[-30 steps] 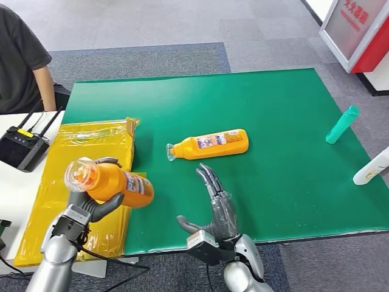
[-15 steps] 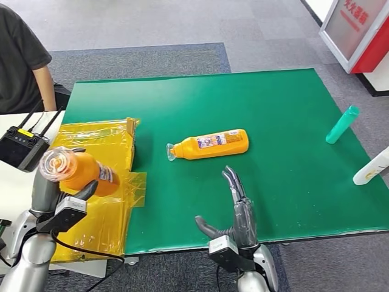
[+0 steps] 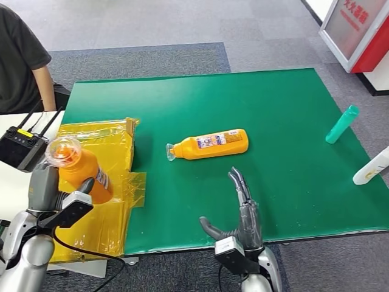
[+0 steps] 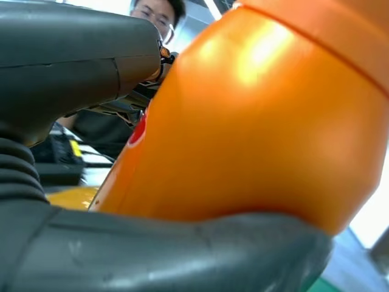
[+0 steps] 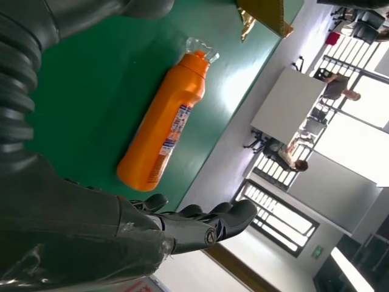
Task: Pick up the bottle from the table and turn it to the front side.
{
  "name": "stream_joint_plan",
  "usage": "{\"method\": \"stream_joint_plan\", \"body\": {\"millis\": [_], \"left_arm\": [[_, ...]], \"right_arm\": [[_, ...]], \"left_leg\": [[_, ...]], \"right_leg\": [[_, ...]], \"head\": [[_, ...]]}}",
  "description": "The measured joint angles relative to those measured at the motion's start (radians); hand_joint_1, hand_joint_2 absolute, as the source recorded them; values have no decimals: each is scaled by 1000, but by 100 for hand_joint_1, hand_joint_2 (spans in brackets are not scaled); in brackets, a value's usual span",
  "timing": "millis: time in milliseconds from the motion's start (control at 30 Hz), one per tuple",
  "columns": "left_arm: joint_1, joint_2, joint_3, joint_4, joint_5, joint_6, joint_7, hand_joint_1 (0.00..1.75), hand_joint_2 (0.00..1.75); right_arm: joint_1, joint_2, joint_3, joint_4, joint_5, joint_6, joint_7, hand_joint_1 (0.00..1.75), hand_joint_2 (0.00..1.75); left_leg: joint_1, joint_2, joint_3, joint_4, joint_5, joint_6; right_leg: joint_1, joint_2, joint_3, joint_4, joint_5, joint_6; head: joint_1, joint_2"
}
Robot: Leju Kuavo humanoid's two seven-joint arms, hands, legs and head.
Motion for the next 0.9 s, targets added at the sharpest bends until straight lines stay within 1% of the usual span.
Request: {"method": "stream_joint_plan", "body": {"millis": [100, 200, 333, 433, 533, 667, 800, 833, 900], "left_arm": [[0, 16, -12, 2, -113, -9, 83, 175, 175], [-9, 47, -43, 20, -232, -57, 170, 175, 175], [-65, 104, -112, 105, -381, -117, 270, 175, 175], [-104, 135, -157, 164, -443, -123, 320, 175, 175], [-123, 159, -179, 196, -482, -137, 358, 175, 175], [-166, 183, -212, 242, -540, -169, 377, 175, 175], [-233, 196, -271, 310, -590, -180, 339, 172, 175], [-250, 198, -289, 327, -593, -178, 320, 168, 175], [-277, 201, -328, 356, -582, -171, 276, 153, 175]], "right_arm": [[19, -3, -15, -9, -4, 7, -3, 0, 175], [36, -6, -30, -24, -6, 22, -4, 0, 175], [44, -6, -44, -33, 1, 34, 0, 0, 175], [49, -6, -51, -34, 9, 31, 4, 0, 175], [56, -6, -59, -38, 17, 31, 8, 0, 175], [57, -6, -66, -44, 26, 33, 13, 0, 175], [55, -6, -69, -44, 26, 40, 13, 0, 175], [54, -6, -70, -44, 25, 41, 13, 0, 175], [53, -6, -70, -44, 23, 41, 10, 0, 175]], "left_leg": [[0, 0, 0, 0, 0, 0], [0, 0, 0, 0, 0, 0], [0, 0, 0, 0, 0, 0], [0, 0, 0, 0, 1, -1], [0, 1, 0, 0, 1, -1], [0, 1, -1, 0, 1, -1], [0, 1, -1, 0, 1, -1], [0, 1, -1, 0, 1, -1], [0, 1, -1, 0, 1, -1]], "right_leg": [[0, 0, 0, 0, 0, 0], [0, 0, -2, 0, 0, 0], [0, 0, -4, 0, 0, 0], [0, 1, -1, 0, 1, -1], [0, 1, -2, 0, 1, -1], [0, 1, -2, 0, 1, -1], [0, 1, -2, 0, 1, -1], [0, 1, -2, 0, 1, -1], [0, 1, -1, 0, 1, -1]], "head": [[0, 0], [0, 0], [0, 0], [0, 0], [0, 0], [0, 0], [0, 0], [0, 0], [0, 0]]}}
